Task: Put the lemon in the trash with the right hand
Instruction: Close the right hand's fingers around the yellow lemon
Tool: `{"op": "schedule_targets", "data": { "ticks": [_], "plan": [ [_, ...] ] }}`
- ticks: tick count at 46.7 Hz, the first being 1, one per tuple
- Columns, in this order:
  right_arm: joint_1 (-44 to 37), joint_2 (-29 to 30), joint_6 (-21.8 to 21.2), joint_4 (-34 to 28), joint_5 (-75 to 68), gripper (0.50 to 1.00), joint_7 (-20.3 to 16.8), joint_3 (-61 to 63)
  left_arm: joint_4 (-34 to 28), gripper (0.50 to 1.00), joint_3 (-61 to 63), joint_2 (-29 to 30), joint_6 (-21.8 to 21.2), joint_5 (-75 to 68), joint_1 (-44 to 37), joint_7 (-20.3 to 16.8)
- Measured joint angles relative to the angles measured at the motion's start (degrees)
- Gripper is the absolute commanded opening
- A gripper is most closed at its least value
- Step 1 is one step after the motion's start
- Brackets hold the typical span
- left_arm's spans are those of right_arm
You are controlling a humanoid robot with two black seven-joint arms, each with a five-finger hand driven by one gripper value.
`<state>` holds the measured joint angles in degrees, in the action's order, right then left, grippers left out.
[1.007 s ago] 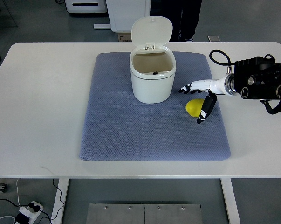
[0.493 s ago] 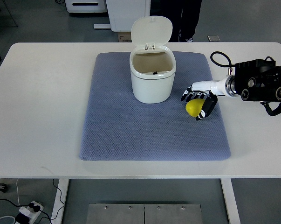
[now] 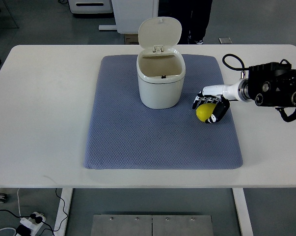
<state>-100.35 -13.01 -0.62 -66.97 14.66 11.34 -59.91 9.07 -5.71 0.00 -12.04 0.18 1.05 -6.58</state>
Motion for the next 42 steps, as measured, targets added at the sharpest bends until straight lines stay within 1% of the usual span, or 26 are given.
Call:
{"op": "schedule_targets", "data": {
  "ticks": [29,32,37,40,42],
  "plan": [
    [1.4,-0.3,0.0,0.7,1.1,0.749,0.1,-0.4,0.0,1.0,0.0,0.0,0.0,0.0,0.0,0.0],
    [1.5,-0.3,0.0,0.7,1.5,0.742,0.1,-0.4,0.0,1.0,0.0,0.0,0.0,0.0,0.0,0.0],
    [1.5,-0.3,0.0,0.7,1.5,0.671,0.1,-0.4,0.0,1.0,0.0,0.0,0.0,0.0,0.0,0.0],
    [1.5,-0.3,0.0,0.7,1.6,0.604,0.1,-0.5,0.0,1.0,0.0,0.0,0.0,0.0,0.0,0.0],
    [1.5,-0.3,0.0,0.7,1.7,0.569,0.0,-0.6,0.0,1.0,0.0,0.0,0.0,0.0,0.0,0.0]
  ]
}}
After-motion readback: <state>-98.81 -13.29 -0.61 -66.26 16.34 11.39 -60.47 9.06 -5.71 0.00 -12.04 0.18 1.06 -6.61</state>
